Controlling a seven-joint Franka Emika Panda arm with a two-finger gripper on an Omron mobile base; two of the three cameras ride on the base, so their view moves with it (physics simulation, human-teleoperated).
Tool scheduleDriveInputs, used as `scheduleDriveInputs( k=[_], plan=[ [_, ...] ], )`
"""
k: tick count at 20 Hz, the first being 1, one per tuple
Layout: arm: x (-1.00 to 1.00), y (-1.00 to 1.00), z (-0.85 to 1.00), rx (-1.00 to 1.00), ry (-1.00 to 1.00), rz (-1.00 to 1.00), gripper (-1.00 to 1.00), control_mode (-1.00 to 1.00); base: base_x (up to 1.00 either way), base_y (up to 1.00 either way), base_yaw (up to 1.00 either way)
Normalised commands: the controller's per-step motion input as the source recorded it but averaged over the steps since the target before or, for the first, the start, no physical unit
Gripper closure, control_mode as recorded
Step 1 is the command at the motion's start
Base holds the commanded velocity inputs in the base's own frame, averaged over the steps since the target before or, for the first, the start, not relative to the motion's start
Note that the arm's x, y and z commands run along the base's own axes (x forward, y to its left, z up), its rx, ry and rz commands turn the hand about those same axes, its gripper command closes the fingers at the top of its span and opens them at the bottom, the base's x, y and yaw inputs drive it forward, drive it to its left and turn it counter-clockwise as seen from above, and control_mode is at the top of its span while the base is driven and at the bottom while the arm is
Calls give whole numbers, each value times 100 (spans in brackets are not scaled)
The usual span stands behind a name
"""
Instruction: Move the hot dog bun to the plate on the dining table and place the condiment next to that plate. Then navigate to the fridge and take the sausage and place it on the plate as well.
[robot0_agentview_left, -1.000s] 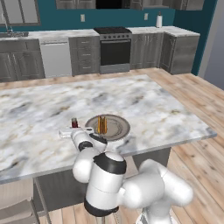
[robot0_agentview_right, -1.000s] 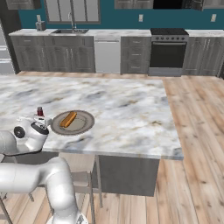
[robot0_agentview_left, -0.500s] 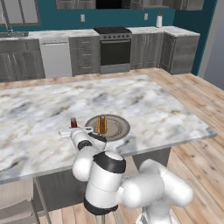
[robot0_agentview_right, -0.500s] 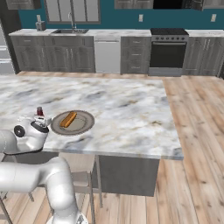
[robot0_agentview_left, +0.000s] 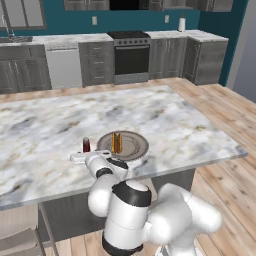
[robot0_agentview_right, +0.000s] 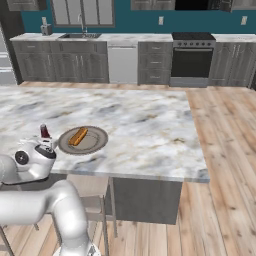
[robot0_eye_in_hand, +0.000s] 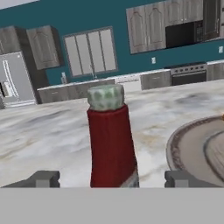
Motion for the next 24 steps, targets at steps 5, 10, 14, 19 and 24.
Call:
scheduleDriveInputs(
  k=[5,10,14,19,24],
  plan=[
    [-66,0,16,1,-5,0,-100,-100,0,0,0],
    [-18,2,88,5,-18,0,-100,-100,0,0,0],
    [-17,10,100,10,-22,0,-100,-100,0,0,0],
    [-32,4,100,10,-9,0,-100,-100,0,0,0],
    [-65,-1,100,6,6,0,-100,-100,0,0,0]
  ],
)
